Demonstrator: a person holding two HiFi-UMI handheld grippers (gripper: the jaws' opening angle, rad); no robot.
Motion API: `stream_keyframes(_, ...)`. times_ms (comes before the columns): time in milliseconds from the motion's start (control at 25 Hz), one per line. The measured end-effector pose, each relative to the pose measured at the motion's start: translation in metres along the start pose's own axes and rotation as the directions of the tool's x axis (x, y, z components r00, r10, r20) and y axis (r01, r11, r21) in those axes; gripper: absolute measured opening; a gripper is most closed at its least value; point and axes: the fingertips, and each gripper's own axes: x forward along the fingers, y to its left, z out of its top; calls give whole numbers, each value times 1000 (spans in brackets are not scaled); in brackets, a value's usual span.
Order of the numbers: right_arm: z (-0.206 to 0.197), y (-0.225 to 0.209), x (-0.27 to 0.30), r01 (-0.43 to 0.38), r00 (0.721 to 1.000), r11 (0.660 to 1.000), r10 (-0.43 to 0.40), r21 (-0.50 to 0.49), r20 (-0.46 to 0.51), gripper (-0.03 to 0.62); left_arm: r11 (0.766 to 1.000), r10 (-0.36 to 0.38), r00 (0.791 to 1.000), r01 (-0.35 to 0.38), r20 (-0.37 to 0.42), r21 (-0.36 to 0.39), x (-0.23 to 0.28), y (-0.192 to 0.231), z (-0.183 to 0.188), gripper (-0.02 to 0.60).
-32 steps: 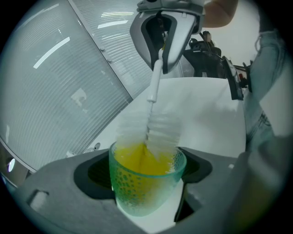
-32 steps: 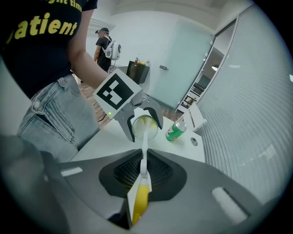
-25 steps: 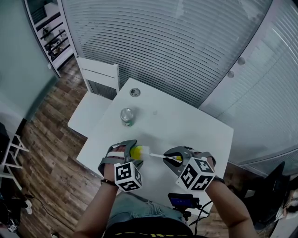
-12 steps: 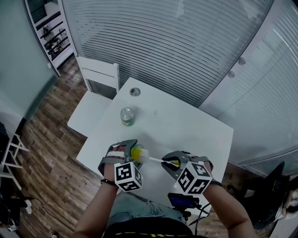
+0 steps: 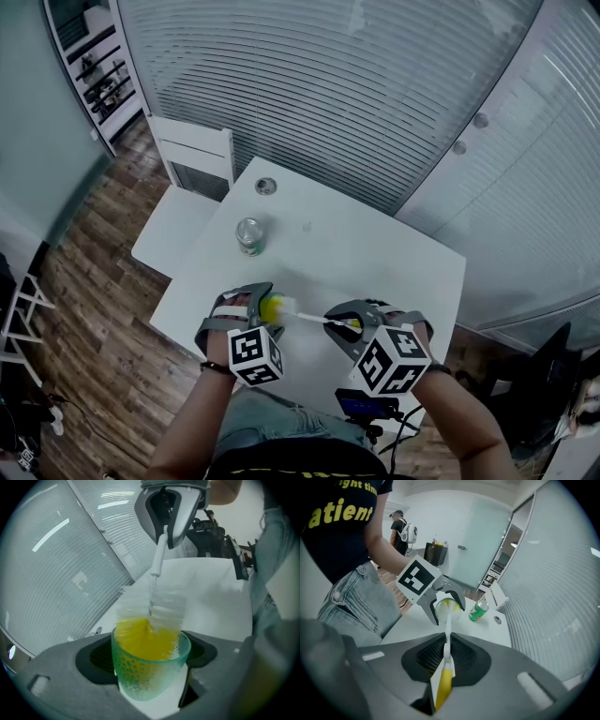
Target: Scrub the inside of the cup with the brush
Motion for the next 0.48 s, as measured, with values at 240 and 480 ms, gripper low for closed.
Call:
stream_keyframes(240,-11,-5,4,-44,998,991,39,127,41,35,1000,12,1000,-12,10,4,-4,2,2,417)
stream_keyframes(480,-19,4,13,-79,996,981,70,180,54,35,1000,27,999,-27,22,-6,-5,6,6,417)
